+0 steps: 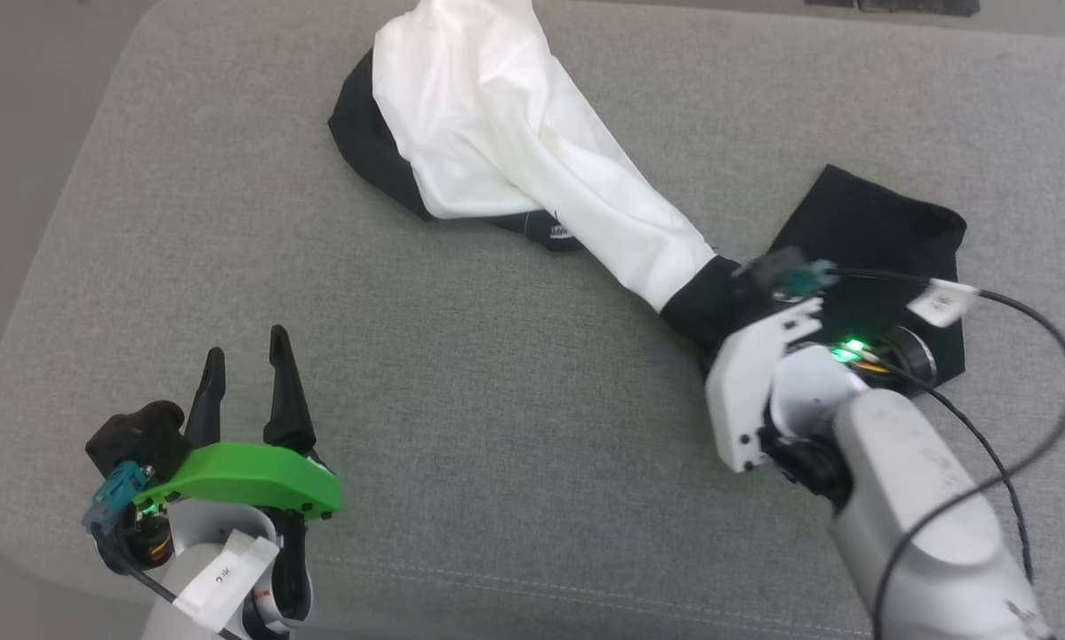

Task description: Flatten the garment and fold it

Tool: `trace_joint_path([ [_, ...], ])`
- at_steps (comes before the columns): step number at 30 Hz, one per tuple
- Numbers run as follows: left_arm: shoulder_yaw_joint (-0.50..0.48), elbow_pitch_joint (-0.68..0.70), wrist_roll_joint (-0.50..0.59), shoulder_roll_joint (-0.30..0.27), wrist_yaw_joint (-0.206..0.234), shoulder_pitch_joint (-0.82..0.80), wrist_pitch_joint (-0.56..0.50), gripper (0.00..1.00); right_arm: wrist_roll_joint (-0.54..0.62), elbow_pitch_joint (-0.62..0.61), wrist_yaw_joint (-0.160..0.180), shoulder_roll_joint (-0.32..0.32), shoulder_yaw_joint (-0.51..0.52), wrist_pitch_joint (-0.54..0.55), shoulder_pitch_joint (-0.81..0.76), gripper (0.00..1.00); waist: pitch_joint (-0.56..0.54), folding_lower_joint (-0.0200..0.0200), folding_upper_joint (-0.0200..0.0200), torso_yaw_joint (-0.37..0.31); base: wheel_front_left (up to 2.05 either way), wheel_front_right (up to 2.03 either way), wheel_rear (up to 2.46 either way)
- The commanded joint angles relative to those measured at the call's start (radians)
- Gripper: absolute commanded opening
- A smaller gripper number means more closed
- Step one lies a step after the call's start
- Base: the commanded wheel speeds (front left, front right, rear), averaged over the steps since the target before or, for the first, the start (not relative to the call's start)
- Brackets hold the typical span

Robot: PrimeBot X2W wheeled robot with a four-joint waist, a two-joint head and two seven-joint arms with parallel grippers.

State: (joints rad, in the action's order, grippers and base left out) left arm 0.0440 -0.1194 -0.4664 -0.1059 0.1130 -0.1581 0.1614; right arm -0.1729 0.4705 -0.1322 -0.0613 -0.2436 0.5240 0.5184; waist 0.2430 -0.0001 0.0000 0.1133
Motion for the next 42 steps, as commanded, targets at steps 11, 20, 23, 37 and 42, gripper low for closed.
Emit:
trace_joint_path([
  [11, -0.001, 0.006, -0.007, -0.02, 0.018, 0.044, -0.022, 1.0, -0.118, -0.407, 0.002, -0.164, 0.341, 0.244, -0.393, 0.0, -0.074, 0.0001, 0.0, -0.035, 0.0, 0.0, 0.0],
  [20, 0.018, -0.001, -0.02, -0.019, 0.018, 0.047, -0.061, 1.0, -0.181, -0.541, 0.002, -0.008, 0.513, 0.144, -0.391, 1.0, -0.09, 0.0001, 0.0, -0.059, 0.0, 0.0, 0.0],
  [23, 0.039, -0.017, -0.026, -0.018, 0.013, 0.017, -0.105, 1.0, -0.184, -0.568, 0.002, 0.007, 0.598, 0.032, -0.353, 1.0, -0.091, 0.0001, 0.0, -0.067, 0.0, 0.0, 0.0],
  [37, 0.194, -0.42, -0.011, -0.03, 0.035, -0.443, -0.625, 1.0, -0.146, -0.519, 0.002, 0.011, 0.61, -0.069, -0.29, 1.0, 0.021, 0.0001, 0.0, -0.177, 0.0, 0.0, 0.0],
  [42, 0.208, -0.5, 0.001, -0.042, 0.048, -0.513, -0.682, 1.0, -0.144, -0.497, 0.002, 0.011, 0.607, -0.092, -0.286, 1.0, 0.059, 0.0001, 0.0, -0.218, 0.0, 0.0, 0.0],
])
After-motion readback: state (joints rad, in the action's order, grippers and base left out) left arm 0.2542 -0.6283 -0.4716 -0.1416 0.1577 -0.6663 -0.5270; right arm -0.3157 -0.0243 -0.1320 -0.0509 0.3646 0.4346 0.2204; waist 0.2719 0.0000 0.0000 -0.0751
